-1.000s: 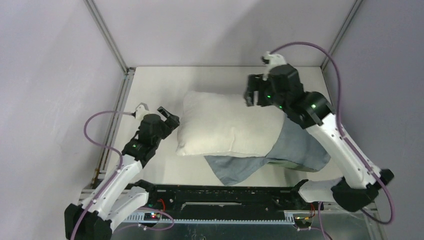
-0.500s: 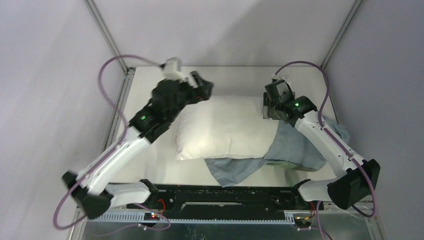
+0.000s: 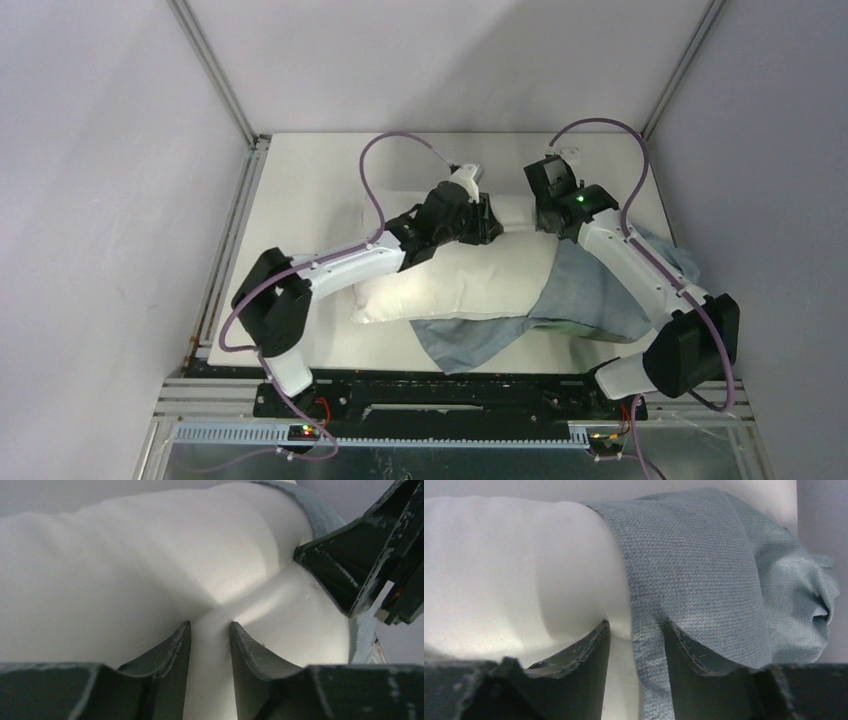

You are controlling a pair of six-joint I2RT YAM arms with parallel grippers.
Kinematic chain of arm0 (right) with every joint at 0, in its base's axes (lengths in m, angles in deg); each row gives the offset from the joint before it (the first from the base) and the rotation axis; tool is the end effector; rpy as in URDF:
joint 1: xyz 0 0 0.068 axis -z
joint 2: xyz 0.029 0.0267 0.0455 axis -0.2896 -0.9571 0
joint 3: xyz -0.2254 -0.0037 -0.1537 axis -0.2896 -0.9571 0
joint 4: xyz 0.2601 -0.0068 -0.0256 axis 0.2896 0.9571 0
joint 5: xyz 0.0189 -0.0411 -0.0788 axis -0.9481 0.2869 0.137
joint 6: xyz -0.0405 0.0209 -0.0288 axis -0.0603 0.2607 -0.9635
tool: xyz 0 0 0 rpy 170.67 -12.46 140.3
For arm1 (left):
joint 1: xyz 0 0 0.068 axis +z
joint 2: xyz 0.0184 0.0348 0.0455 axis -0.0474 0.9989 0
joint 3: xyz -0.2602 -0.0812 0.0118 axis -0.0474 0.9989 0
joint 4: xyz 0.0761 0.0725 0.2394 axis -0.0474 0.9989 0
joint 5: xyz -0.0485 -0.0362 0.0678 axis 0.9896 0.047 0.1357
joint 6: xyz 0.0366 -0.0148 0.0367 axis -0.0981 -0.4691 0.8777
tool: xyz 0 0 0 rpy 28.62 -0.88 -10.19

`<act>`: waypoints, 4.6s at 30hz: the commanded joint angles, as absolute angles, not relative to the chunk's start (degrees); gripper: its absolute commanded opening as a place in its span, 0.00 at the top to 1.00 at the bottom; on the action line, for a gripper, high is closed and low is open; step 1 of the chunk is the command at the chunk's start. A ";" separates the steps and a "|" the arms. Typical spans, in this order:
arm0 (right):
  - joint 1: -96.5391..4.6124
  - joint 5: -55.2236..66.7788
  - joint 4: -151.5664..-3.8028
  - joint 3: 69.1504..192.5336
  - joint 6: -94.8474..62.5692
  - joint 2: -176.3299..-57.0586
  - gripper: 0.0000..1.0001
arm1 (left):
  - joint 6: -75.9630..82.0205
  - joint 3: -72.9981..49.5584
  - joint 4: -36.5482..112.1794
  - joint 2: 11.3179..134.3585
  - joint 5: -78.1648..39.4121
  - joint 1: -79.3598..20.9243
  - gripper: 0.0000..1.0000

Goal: Put the pillow into the pillowcase

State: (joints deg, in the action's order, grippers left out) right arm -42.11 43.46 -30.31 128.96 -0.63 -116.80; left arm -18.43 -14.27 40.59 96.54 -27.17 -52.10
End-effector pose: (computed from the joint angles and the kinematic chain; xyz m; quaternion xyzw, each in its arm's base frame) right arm 0.2697 0.1077 0.3160 0.0533 0.9238 -0.1105 0.3626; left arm 0.2660 -0.3106 0.2813 0.1221 0.8348 -0.3563 0.4016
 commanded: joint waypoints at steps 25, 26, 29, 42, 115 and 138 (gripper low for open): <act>-65.38 41.71 -27.21 152.54 3.42 -131.18 1.00 | -32.78 1.83 35.94 91.44 -36.30 -46.98 0.86; -64.50 40.43 -28.81 148.35 4.02 -129.43 1.00 | -33.11 1.97 35.81 91.13 -36.26 -46.21 0.87; -62.57 36.59 -32.76 139.50 3.37 -126.10 1.00 | -34.34 2.40 35.88 90.78 -36.62 -44.79 0.91; -62.32 35.23 -31.62 152.91 -6.00 -127.13 0.43 | -37.34 10.00 28.93 92.48 -34.91 -47.77 1.00; -55.71 61.71 -41.51 126.82 -3.69 -120.04 0.70 | -34.35 6.35 30.89 90.97 -34.40 -38.50 1.00; -64.00 32.00 -45.44 124.29 3.06 -121.58 1.00 | -39.88 4.31 28.92 91.35 -37.07 -39.44 1.00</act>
State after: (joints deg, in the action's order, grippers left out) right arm -68.45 36.97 -39.47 123.92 1.14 -121.89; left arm -39.63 5.03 22.58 91.97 -35.12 -39.01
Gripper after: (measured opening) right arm 0.008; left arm 0.003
